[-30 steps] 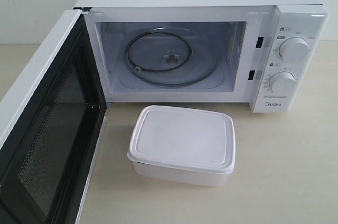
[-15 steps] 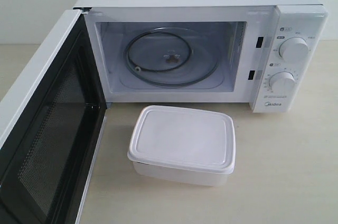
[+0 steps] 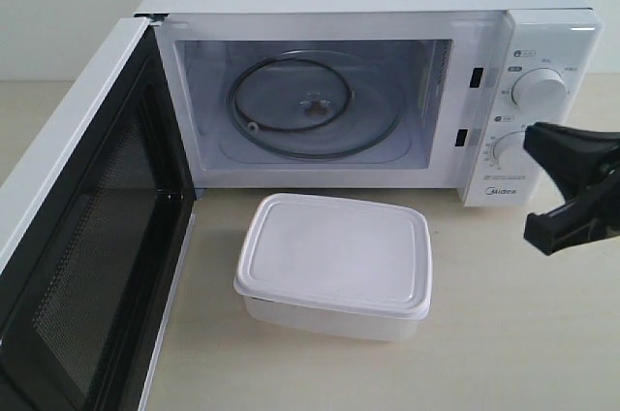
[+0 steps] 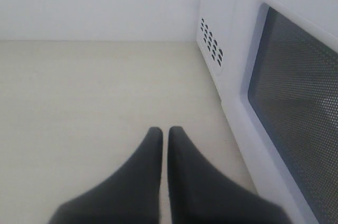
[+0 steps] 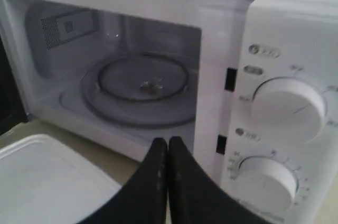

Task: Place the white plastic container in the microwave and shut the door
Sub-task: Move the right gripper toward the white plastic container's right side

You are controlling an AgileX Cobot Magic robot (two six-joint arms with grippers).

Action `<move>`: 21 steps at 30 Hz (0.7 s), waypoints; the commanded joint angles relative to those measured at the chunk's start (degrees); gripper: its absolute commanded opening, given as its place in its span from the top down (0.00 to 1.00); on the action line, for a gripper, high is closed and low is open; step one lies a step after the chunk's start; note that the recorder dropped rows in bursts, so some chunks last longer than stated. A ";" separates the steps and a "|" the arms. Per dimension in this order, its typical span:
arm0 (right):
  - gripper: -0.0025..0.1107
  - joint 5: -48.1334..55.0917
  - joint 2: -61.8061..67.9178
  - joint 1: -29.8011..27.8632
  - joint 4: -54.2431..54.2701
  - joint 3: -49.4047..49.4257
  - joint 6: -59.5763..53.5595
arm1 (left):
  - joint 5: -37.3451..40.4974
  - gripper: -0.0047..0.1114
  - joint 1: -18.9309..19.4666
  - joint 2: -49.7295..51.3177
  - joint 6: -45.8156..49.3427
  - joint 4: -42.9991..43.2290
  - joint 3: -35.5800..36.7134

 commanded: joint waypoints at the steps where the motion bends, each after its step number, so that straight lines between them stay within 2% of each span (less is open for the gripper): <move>1: 0.98 -2.68 6.94 -0.33 -3.22 -0.35 0.90 | 0.01 0.92 0.23 -0.19 0.26 -0.19 0.22; 10: 0.98 -6.09 21.17 -0.33 -3.22 -0.61 -0.88 | 0.01 0.92 0.23 -0.19 0.26 -0.19 0.22; 17: 0.98 -6.03 27.36 -0.33 -3.34 -5.56 1.64 | 0.01 0.92 0.23 -0.19 0.26 -0.19 0.22; 21: 0.98 -4.93 29.15 3.47 -4.36 -8.98 2.26 | 0.01 0.92 0.23 -0.19 0.26 -0.19 0.22</move>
